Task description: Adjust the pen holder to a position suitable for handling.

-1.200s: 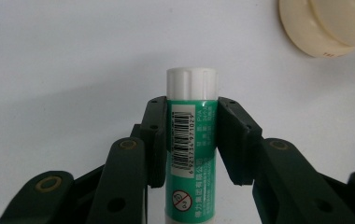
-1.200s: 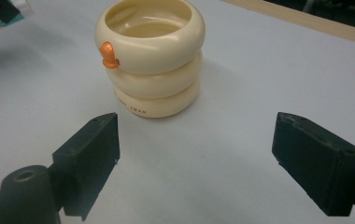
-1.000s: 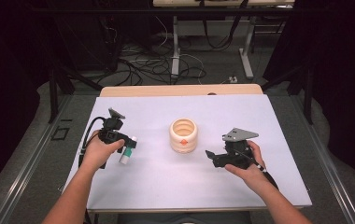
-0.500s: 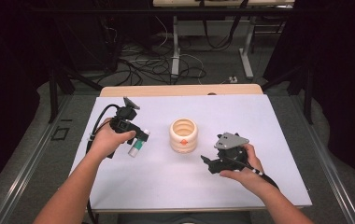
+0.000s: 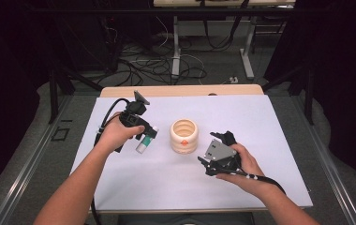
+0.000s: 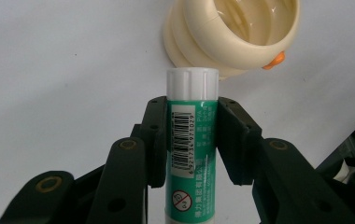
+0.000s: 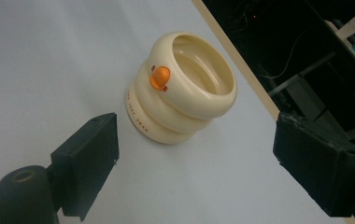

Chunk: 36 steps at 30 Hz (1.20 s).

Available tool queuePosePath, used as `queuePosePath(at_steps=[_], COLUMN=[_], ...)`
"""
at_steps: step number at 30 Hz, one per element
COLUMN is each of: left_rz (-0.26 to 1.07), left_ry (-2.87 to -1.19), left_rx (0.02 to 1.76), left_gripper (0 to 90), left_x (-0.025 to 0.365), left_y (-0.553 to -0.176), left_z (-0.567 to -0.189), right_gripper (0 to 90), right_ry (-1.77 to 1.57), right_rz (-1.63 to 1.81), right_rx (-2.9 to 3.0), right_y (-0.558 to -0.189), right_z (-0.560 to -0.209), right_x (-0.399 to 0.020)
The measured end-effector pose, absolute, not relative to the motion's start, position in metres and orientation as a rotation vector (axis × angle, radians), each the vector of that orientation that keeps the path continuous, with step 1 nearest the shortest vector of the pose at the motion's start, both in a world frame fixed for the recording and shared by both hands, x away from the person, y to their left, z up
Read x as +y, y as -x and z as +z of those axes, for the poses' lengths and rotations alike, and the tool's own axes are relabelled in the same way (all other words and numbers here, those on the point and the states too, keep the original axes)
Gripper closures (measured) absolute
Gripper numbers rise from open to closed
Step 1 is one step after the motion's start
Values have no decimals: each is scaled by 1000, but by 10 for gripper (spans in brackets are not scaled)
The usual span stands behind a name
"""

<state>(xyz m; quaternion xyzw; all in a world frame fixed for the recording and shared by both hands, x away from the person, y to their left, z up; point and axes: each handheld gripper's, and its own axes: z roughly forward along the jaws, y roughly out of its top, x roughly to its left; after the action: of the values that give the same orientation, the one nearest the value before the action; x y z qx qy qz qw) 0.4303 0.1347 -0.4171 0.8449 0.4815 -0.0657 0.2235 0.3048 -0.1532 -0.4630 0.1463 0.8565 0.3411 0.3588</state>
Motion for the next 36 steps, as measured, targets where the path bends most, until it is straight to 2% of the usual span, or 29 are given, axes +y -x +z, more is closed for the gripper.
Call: queuePosePath(at_steps=[19,27,36], left_rz=[-198,-205,-208], left_ry=[-2366,-2375,-2383], left_rx=[1276,1259,1247], left_gripper=[662,662,662], left_x=[115,107,102], left_y=[-434,-437,-436], left_z=[-411,-408,-407], right_gripper=[153,213,283], right_ry=[-119,91,169], right_rz=[794,744,714], right_rx=[2170,2142,2137], right_y=[-302,-298,-295], right_z=[-454,-447,-447], right_x=[-120,-107,-97])
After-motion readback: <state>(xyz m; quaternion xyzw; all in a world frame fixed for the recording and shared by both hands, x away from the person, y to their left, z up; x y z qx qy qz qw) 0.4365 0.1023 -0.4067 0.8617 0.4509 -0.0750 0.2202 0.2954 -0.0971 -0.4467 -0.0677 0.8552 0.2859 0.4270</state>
